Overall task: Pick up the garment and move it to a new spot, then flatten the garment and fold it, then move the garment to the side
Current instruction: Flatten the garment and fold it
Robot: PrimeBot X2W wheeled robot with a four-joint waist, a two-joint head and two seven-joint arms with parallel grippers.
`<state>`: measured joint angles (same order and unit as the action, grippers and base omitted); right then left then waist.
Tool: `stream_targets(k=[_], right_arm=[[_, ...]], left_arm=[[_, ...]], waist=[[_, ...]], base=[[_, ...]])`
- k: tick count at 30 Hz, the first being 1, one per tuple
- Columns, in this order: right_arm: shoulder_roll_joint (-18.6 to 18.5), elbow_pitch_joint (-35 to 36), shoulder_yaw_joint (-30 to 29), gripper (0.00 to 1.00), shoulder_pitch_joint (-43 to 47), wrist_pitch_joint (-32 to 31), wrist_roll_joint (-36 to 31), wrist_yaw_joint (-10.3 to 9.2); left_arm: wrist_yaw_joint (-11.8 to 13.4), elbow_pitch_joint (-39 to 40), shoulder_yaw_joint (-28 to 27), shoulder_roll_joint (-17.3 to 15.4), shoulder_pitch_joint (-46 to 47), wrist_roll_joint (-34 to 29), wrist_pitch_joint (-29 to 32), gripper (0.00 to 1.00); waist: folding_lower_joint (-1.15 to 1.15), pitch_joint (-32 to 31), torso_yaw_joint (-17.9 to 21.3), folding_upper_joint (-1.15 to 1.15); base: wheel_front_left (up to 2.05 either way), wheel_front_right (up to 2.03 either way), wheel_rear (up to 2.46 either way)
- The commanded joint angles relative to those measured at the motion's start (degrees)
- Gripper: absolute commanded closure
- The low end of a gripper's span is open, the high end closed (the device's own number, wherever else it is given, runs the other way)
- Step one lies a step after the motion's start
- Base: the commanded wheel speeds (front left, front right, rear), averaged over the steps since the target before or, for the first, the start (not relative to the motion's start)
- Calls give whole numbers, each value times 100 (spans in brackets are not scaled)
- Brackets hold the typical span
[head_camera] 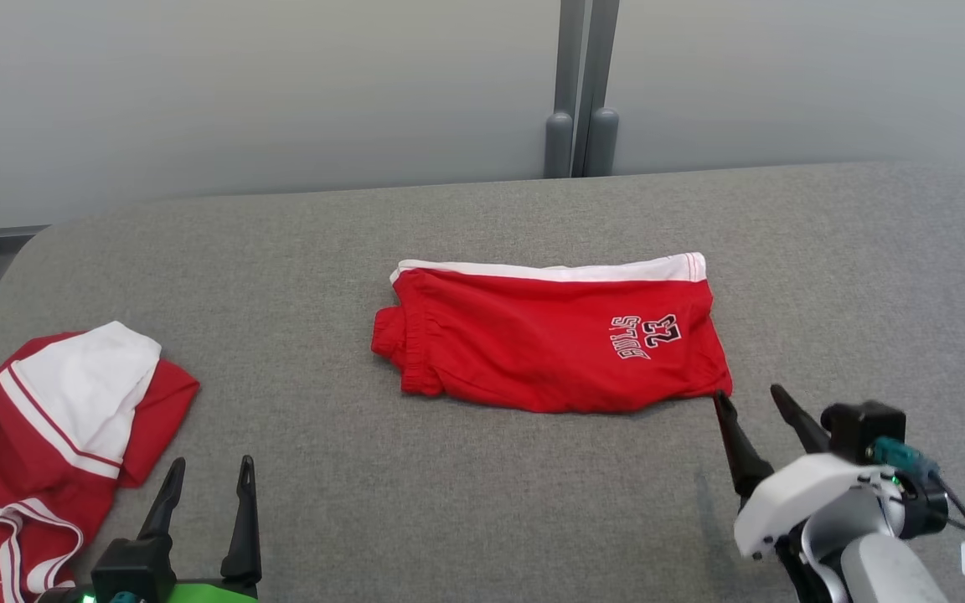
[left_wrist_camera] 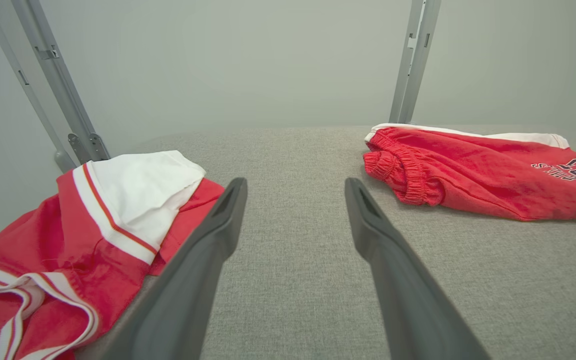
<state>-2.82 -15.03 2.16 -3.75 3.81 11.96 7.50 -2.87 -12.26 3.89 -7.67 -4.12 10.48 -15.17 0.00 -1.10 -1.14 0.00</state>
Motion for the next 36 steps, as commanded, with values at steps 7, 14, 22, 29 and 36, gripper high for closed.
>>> stream_targets(k=[7,14,22,29,36], right_arm=[[-62,-218,-408,0,-1170,-2020,-216,-2],[-213,-577,-928,0,-2245,-3763,-661,-2],[-667,-934,-1194,0,-3080,-4708,-783,-2],[-818,-1178,-1221,0,-3501,-4881,-731,-2],[-758,-1194,-1149,0,-3487,-5066,-676,-2]], left_arm=[[-101,53,-9,43,31,-137,-2,0],[-197,146,161,118,374,-265,-2,0],[-261,326,351,237,850,-399,-2,0],[-240,460,402,330,1110,-446,-2,0],[-241,456,435,395,1140,-438,-2,0]], waist=[[0,185,1,0],[0,676,-300,0],[0,1447,-737,0],[0,1937,-1004,0],[0,2088,-1106,0]], base=[[0,0,0],[0,0,0],[0,0,0],[0,0,0],[0,0,0]])
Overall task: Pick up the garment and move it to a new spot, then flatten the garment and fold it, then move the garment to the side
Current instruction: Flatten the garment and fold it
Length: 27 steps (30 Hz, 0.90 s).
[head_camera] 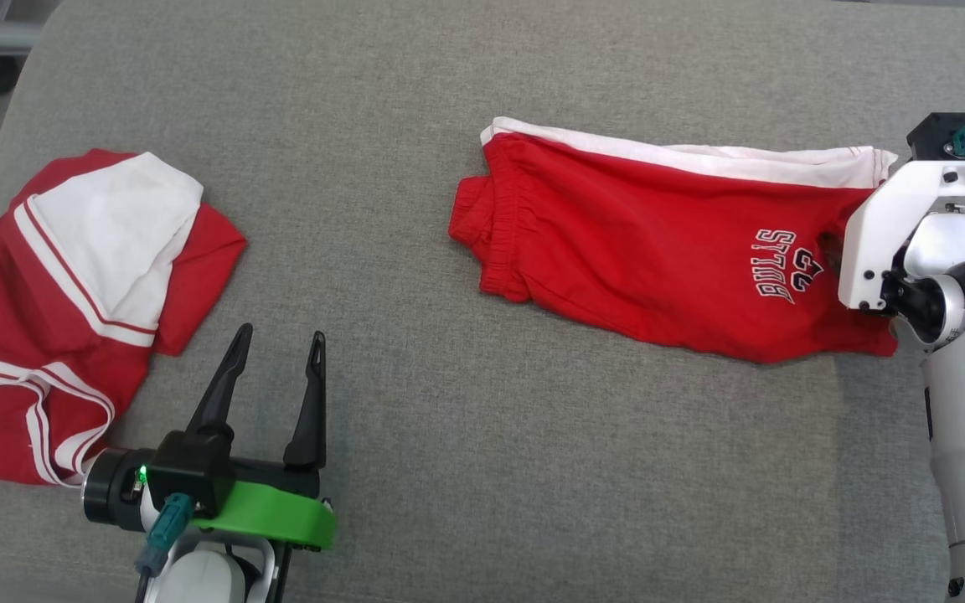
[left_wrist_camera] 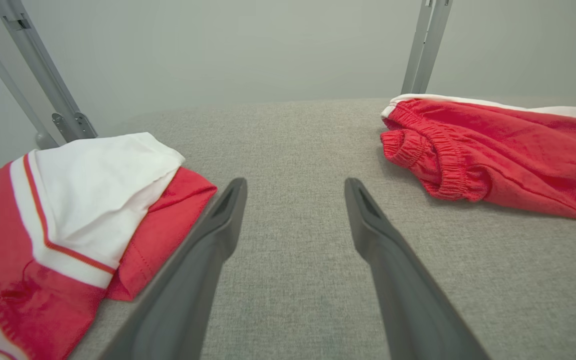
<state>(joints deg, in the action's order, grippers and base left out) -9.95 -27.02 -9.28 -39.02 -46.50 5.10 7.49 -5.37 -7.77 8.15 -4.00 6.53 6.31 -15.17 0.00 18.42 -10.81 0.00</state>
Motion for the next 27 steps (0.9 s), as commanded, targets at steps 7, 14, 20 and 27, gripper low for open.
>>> stream_targets(k=[7,14,20,27], right_arm=[[32,43,-200,0,211,-346,-219,-3],[54,524,-384,0,403,-557,-465,-5],[153,638,-430,0,478,-423,-398,-4],[447,309,-531,0,357,-686,-40,9]], left_arm=[[-14,-42,52,52,115,1,-2,0],[-33,-79,98,73,110,5,-2,0],[-60,-102,125,82,110,-5,-2,0],[-87,-131,173,89,139,0,-2,0]], waist=[[0,169,-135,0],[0,90,-97,0],[0,107,-117,0],[0,189,-238,0]], base=[[0,0,0],[0,0,0],[0,0,0],[0,0,0]])
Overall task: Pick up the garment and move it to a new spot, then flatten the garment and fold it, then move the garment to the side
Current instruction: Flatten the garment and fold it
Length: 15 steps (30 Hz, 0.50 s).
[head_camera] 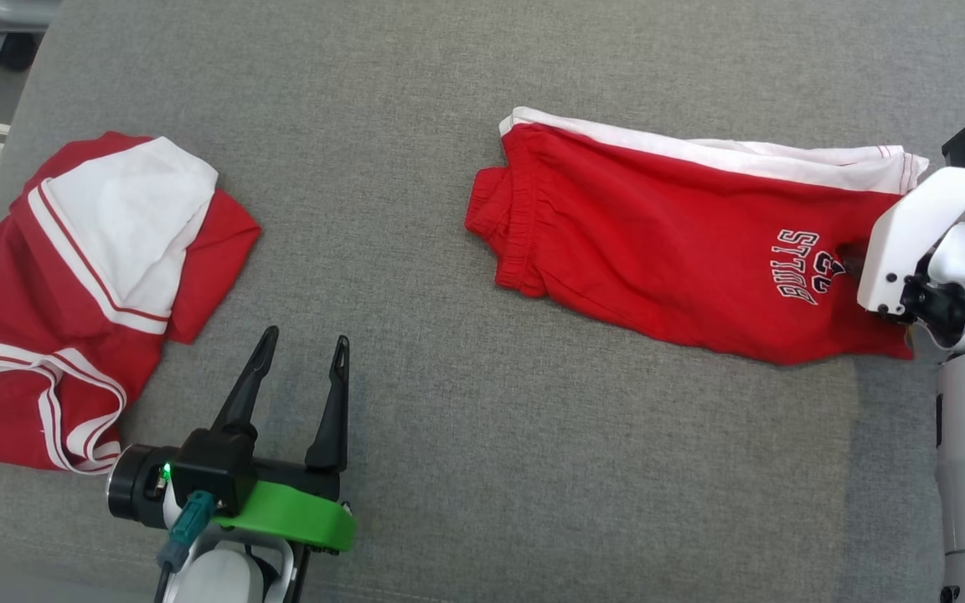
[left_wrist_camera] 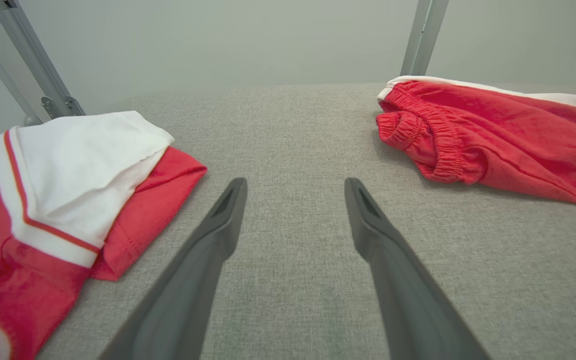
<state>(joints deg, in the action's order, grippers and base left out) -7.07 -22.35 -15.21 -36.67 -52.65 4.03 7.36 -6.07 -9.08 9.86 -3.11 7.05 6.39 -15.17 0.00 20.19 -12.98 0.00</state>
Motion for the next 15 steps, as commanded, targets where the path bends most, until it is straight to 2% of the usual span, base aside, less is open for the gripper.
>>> stream_targets(k=[1,2,3,4,5,6,7,8,12,15], right_arm=[[175,-180,60,11,101,-100,99,23],[185,-206,80,22,70,-136,122,23],[188,-230,96,40,38,-166,141,23],[186,-241,107,52,16,-182,137,23],[176,-251,132,56,-10,-207,131,22],[159,-264,143,66,-53,-223,119,22],[139,-263,159,79,-99,-219,99,21],[119,-243,201,100,-138,-165,89,20],[19,-257,258,100,-229,-76,23,15],[-205,-248,290,100,-167,-76,-108,7]], left_arm=[[-21,-7,9,2,87,-4,-2,0],[-24,-13,9,2,85,1,-2,0],[-24,-17,3,3,83,6,-2,0],[-23,-20,-4,4,80,15,-2,0],[-25,-24,-7,5,79,19,-2,0],[-27,-27,-7,6,78,23,-2,0],[-29,-30,-8,7,80,25,-2,0],[-31,-31,-8,8,87,26,-2,0],[-21,-28,-10,12,106,31,-2,0],[-16,-39,2,13,116,46,-2,0]], waist=[[0,13,-41,0],[0,11,-59,0],[0,10,-75,0],[0,10,-88,0],[0,11,-100,0],[0,13,-109,0],[0,16,-118,0],[0,23,-125,0],[0,39,-137,0],[0,23,-150,0]], base=[[0,0,0],[0,0,0],[0,0,0],[0,0,0],[0,0,0],[0,0,0],[0,0,0],[0,0,0],[0,0,0],[0,0,0]])
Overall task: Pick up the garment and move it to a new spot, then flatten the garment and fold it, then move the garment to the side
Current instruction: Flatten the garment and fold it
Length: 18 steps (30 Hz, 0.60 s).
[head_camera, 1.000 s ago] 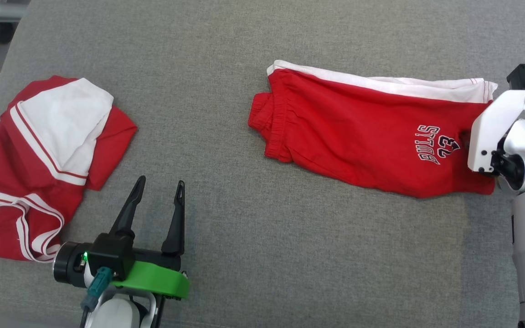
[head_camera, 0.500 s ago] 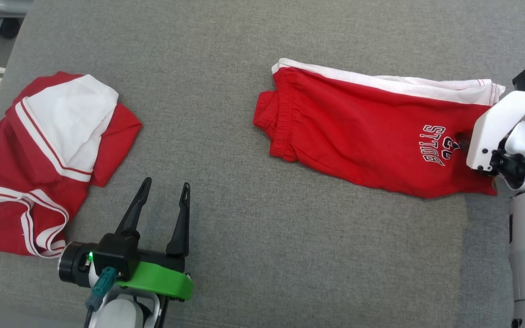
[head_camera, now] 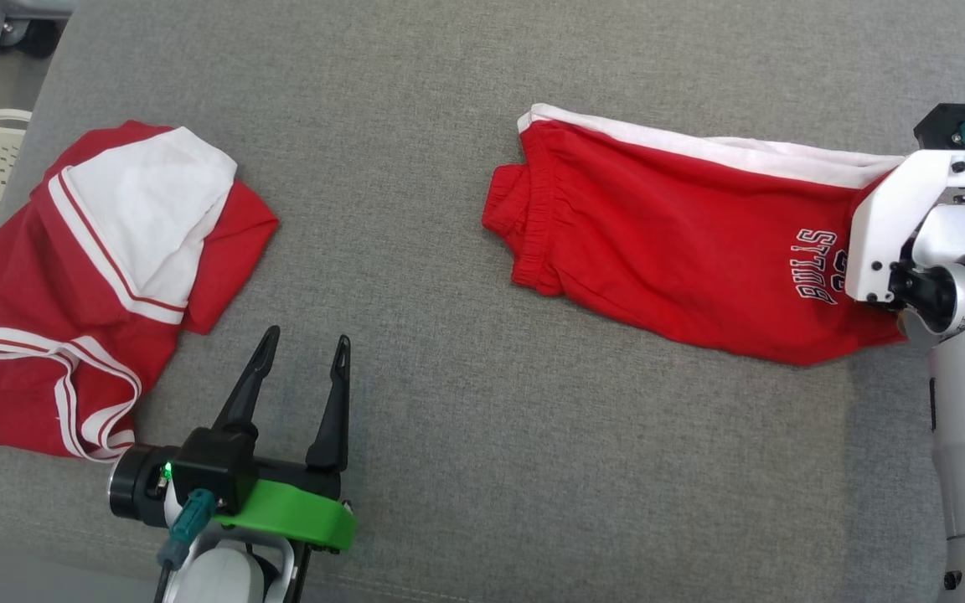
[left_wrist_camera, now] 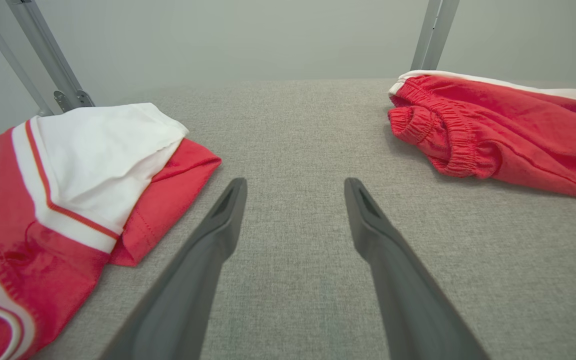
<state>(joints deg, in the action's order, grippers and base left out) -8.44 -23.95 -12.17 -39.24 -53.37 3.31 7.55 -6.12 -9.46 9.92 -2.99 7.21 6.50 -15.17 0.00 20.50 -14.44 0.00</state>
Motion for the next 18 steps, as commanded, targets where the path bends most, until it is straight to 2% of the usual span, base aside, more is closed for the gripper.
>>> stream_targets(k=[1,5,11,18], right_arm=[[-148,-67,-15,100,113,-33,-84,-14],[-499,79,-10,100,137,-97,-265,-13],[-805,272,20,100,88,-280,-341,-12],[-625,602,470,100,-151,-562,176,-11]], left_arm=[[-3,-4,-5,1,100,39,-2,0],[11,-16,-15,5,76,36,-2,0],[10,-25,4,6,32,31,-2,0],[27,-45,-2,8,-39,74,-2,0]], waist=[[0,-20,-7,0],[0,-72,-17,0],[0,-150,-52,0],[0,-261,-107,0]], base=[[0,0,0],[0,0,0],[0,0,0],[0,0,0]])
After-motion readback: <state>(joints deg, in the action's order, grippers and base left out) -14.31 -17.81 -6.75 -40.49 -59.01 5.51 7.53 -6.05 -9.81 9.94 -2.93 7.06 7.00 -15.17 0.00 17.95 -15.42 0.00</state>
